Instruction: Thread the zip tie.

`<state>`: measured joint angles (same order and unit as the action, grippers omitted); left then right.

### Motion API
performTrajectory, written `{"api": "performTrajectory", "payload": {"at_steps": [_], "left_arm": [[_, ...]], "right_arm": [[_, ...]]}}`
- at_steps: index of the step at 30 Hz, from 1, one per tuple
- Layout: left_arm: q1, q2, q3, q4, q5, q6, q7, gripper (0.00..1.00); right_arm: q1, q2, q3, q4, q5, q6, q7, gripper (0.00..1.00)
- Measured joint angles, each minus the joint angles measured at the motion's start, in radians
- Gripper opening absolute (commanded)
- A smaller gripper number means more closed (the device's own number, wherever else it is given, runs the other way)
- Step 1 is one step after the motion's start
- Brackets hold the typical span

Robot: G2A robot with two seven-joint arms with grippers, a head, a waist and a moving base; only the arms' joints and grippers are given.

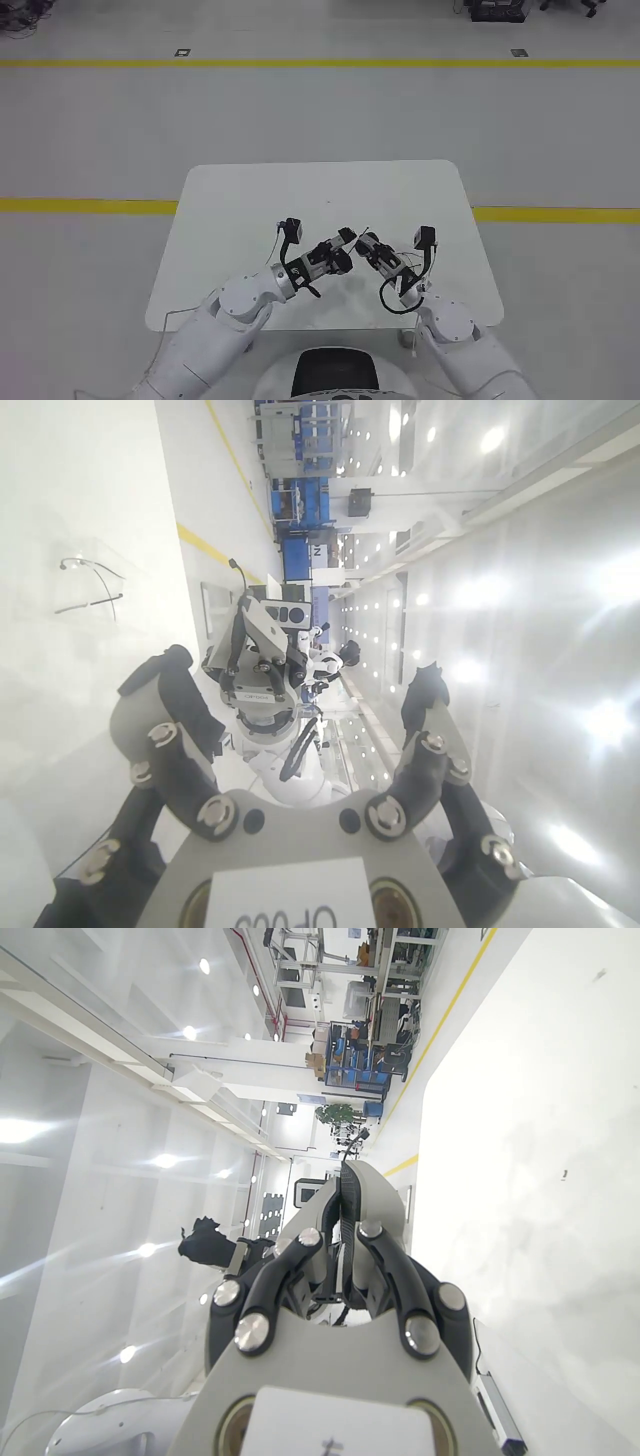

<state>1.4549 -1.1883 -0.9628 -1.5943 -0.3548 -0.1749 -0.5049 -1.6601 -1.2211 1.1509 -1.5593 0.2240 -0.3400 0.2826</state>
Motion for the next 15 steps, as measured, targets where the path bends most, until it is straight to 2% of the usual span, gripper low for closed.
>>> {"api": "performTrajectory", "payload": {"at_steps": [15], "left_arm": [[-0.007, 0.002, 0.003, 0.005, 0.016, 0.001, 0.009, 1.0]], "right_arm": [[0.002, -0.003, 0.0, -0.019, -0.046, 0.0, -0.026, 0.0]]}}
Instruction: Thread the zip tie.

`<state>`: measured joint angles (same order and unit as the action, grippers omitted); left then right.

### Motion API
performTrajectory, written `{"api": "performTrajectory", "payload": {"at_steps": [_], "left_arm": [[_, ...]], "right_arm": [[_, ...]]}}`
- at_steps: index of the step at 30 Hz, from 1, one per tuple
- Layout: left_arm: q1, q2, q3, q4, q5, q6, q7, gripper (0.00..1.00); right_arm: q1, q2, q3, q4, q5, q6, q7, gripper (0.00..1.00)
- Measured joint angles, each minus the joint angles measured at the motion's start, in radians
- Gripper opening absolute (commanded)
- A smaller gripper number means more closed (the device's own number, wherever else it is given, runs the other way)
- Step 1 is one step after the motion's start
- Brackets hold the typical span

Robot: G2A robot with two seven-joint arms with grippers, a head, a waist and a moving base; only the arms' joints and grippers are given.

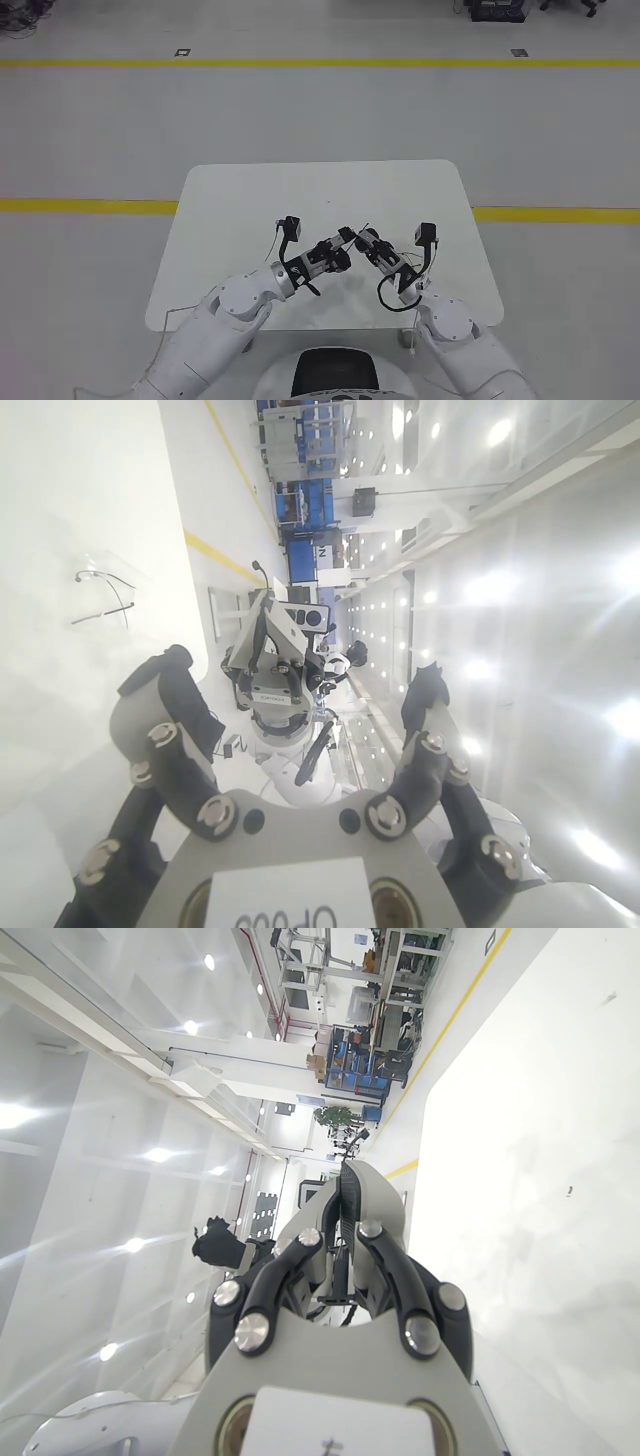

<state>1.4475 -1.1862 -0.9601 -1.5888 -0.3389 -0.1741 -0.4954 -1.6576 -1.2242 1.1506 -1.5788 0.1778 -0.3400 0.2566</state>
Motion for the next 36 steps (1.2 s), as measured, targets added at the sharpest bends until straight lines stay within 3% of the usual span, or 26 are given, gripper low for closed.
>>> {"api": "performTrajectory", "payload": {"at_steps": [6, 10, 11, 12, 13, 19, 34, 36], "left_arm": [[0.002, -0.001, 0.004, -0.002, -0.025, 0.001, -0.001, 1.0], [-0.003, 0.0, -0.006, 0.016, -0.109, -0.001, -0.055, 1.0], [-0.004, 0.0, -0.008, 0.02, -0.119, -0.001, -0.063, 0.88], [-0.005, 0.001, -0.009, 0.023, -0.127, -0.001, -0.069, 0.82], [-0.007, 0.001, -0.01, 0.026, -0.134, 0.0, -0.074, 0.64], [-0.01, 0.003, -0.008, 0.033, -0.14, 0.001, -0.078, 0.39], [-0.015, 0.006, 0.007, 0.032, -0.088, 0.023, -0.031, 0.34], [-0.016, 0.007, 0.007, 0.034, -0.089, 0.024, -0.029, 0.27]], "right_arm": [[0.0, -0.001, -0.002, -0.002, -0.001, 0.002, -0.003, 0.0], [-0.001, -0.001, 0.001, -0.004, -0.003, 0.0, 0.013, 0.0], [-0.002, -0.001, 0.002, -0.004, -0.005, 0.0, 0.015, 0.0], [-0.002, -0.001, 0.002, -0.004, -0.006, 0.0, 0.016, 0.0], [-0.003, -0.001, 0.003, -0.005, -0.008, 0.0, 0.016, 0.0], [-0.006, -0.003, 0.004, -0.01, -0.016, 0.0, 0.012, 0.0], [-0.014, -0.008, 0.012, -0.025, -0.032, 0.0, 0.01, 0.0], [-0.015, -0.009, 0.013, -0.026, -0.033, 0.0, 0.01, 0.0]]}}
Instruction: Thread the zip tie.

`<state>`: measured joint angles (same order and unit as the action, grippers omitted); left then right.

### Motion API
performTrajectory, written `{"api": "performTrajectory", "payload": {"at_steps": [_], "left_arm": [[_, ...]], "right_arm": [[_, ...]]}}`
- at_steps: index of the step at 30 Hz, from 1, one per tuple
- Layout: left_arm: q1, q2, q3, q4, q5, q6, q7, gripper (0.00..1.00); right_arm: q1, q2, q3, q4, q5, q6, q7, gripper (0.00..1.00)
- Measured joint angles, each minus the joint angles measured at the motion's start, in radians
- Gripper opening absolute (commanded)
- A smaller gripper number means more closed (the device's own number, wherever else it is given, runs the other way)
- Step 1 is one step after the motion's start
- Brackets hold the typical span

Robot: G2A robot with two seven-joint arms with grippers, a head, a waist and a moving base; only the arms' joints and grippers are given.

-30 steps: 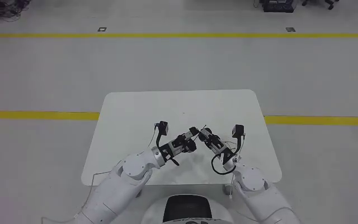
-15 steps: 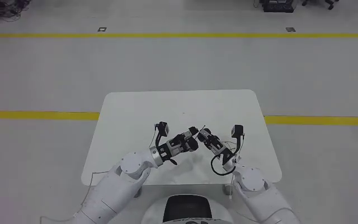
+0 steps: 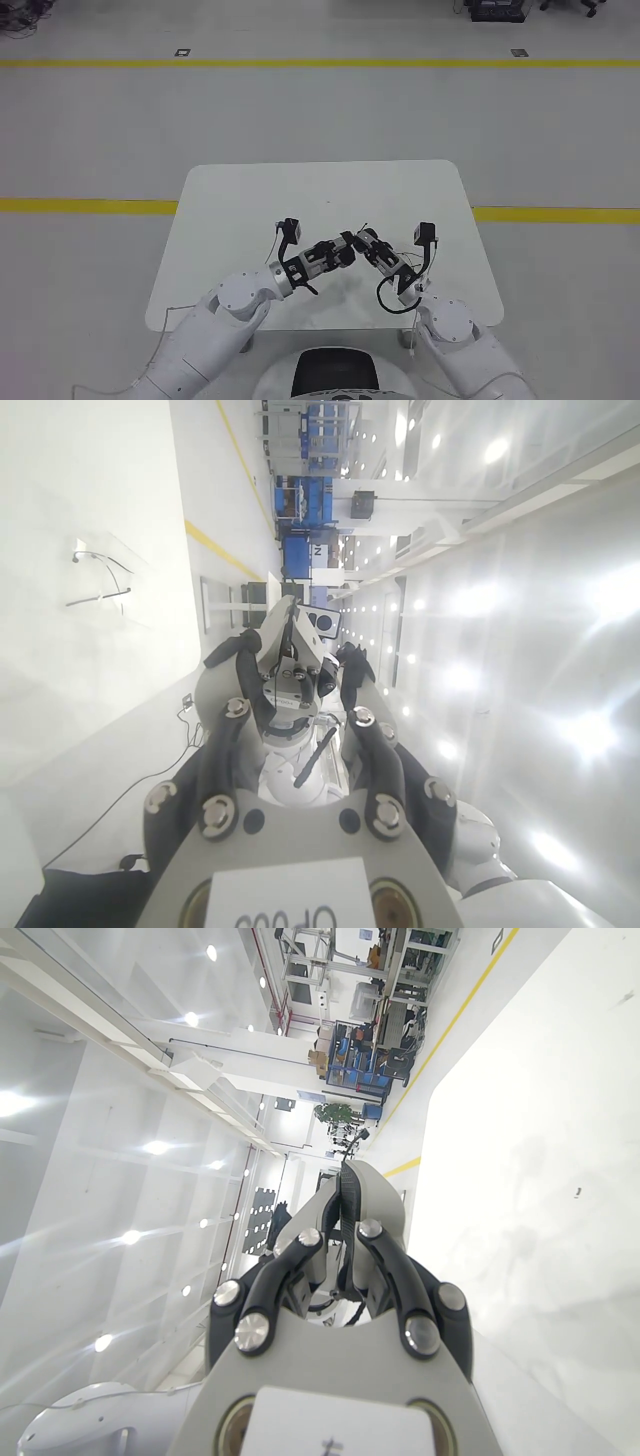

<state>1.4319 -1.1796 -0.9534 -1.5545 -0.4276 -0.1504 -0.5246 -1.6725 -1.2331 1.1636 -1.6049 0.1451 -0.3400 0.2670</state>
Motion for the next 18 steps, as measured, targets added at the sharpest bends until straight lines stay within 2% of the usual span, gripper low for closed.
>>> {"api": "performTrajectory", "payload": {"at_steps": [8, 18], "left_arm": [[-0.001, 0.002, -0.002, 0.001, 0.0, 0.002, 0.011, 0.27], [-0.006, 0.004, 0.002, 0.006, -0.006, 0.014, 0.013, 0.17]], "right_arm": [[-0.002, -0.003, 0.006, 0.004, -0.014, 0.0, -0.004, 0.0], [0.004, -0.006, 0.006, 0.013, -0.015, 0.0, 0.007, 0.0]]}}
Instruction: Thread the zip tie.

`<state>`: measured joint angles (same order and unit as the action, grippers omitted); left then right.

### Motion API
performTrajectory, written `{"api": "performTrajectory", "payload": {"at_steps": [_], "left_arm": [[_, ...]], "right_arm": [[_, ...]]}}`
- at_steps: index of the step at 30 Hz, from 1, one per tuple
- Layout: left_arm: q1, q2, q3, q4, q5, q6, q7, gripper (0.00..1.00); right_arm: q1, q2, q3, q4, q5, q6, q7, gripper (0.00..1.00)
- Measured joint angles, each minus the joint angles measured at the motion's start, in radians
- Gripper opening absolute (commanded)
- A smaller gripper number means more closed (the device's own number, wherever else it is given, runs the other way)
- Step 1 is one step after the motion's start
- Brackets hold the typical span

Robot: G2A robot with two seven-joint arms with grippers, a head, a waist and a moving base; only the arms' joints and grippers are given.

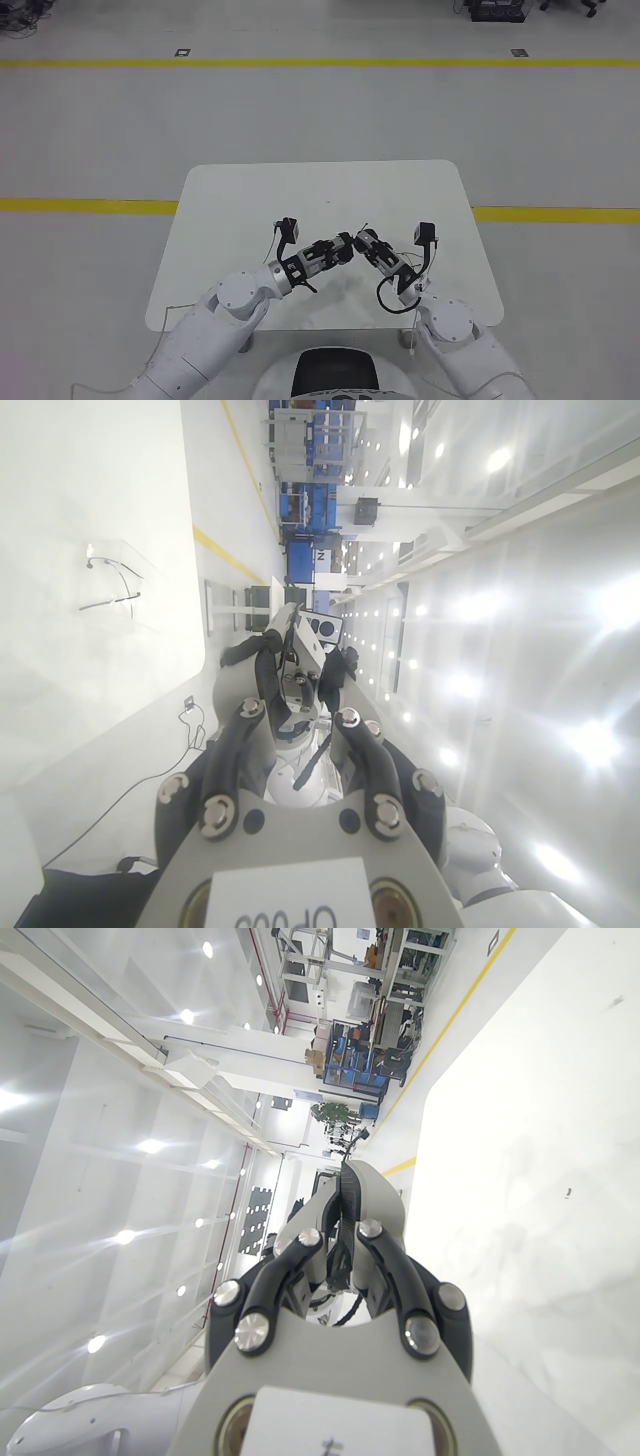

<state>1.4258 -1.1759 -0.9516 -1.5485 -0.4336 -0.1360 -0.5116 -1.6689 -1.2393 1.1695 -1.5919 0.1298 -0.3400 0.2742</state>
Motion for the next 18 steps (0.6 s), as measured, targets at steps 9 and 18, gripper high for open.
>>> {"api": "performTrajectory", "payload": {"at_steps": [9, 18], "left_arm": [[-0.001, 0.001, 0.005, 0.004, 0.001, 0.002, 0.007, 0.15], [-0.008, 0.001, 0.012, 0.011, -0.001, 0.002, 0.009, 0.12]], "right_arm": [[0.007, -0.003, -0.003, 0.008, 0.0, 0.0, 0.01, 0.0], [0.011, -0.006, -0.005, 0.014, -0.007, 0.0, 0.018, 0.0]]}}
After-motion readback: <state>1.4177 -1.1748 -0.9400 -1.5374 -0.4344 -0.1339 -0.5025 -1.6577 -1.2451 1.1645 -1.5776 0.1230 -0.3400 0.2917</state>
